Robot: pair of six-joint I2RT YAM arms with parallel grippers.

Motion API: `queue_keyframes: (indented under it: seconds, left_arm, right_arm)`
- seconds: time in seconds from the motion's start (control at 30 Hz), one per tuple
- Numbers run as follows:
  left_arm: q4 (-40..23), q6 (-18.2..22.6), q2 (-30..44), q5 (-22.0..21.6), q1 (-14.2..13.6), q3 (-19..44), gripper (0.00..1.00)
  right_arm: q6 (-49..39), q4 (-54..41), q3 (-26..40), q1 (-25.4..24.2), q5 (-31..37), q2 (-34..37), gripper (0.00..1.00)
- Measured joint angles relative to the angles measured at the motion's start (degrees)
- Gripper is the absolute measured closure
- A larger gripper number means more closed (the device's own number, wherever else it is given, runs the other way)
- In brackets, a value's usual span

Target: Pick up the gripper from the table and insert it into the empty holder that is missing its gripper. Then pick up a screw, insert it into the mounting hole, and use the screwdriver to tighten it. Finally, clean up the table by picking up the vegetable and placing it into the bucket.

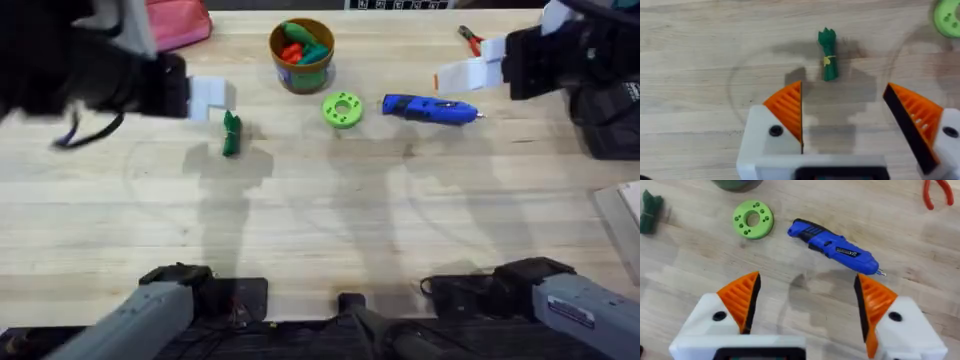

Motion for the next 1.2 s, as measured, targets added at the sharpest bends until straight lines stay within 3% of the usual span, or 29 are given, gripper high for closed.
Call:
queue_keyframes:
  seconds: [0.13, 0.37, 0.57, 0.83, 1.2]
  left_arm:
    - [1.4, -0.5, 10.7, -0.4, 0.7, 2.1, 0.015]
    - [2.9, -3.6, 25.2, -0.2, 4.9, 2.1, 0.015]
    - [8.4, -4.4, 34.6, -0.1, 3.1, 2.1, 0.015]
    - [12.8, -5.1, 38.7, -0.1, -1.3, 2.1, 0.015]
    - [11.6, -7.5, 40.5, 0.2, -0.7, 2.7, 0.013]
  right_arm:
    - [0.0, 0.0, 0.0, 0.0, 0.0, 0.0, 0.008]
    - [0.0, 0.0, 0.0, 0.0, 0.0, 0.0, 0.008]
    - [0.0, 0.0, 0.0, 0.0, 0.0, 0.4, 0.007]
    - [0.0, 0.0, 0.0, 0.0, 0.0, 3.1, 0.007]
    - [0.0, 0.0, 0.0, 0.0, 0.0, 3.1, 0.008]
